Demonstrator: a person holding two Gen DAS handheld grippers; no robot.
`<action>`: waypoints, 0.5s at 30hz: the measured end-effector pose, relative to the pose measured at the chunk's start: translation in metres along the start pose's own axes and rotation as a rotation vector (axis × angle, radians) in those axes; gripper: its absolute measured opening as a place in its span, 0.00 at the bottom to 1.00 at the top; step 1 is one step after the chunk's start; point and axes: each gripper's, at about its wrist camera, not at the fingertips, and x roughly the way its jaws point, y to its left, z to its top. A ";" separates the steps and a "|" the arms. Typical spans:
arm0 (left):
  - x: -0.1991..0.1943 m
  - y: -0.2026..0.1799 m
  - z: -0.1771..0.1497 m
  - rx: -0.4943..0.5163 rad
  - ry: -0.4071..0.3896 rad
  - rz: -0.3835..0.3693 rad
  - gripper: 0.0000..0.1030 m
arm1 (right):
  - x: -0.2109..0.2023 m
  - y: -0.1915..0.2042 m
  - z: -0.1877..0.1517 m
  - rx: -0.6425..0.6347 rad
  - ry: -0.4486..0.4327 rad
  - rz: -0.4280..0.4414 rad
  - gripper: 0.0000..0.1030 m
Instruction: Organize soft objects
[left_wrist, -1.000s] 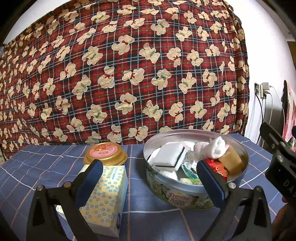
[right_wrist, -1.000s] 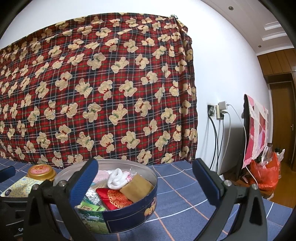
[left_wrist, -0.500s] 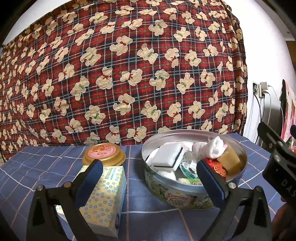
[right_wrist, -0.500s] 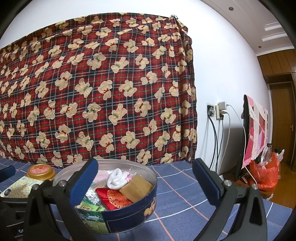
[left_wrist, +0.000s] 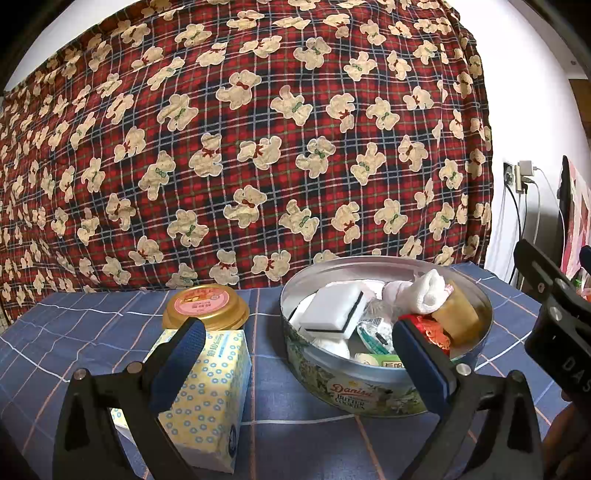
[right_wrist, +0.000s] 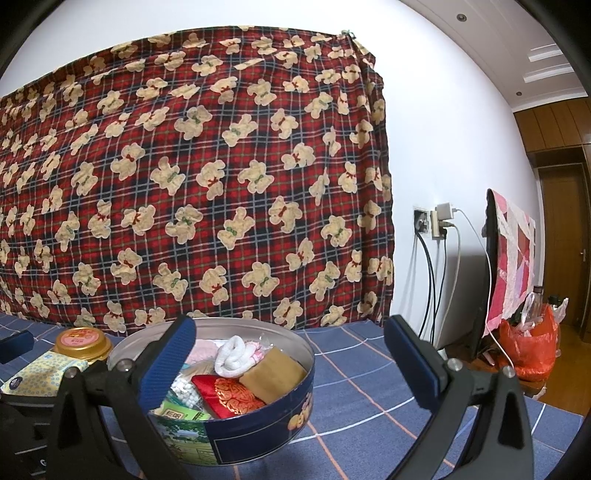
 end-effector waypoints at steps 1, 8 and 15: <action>0.000 0.000 0.000 0.001 0.000 -0.001 0.99 | 0.000 0.000 0.000 0.000 0.001 -0.001 1.00; 0.000 -0.001 0.000 0.001 0.001 0.000 0.99 | 0.000 -0.001 0.000 0.000 -0.001 0.001 1.00; 0.001 0.000 0.000 0.001 0.001 0.000 0.99 | 0.000 -0.001 0.000 -0.001 0.000 0.001 1.00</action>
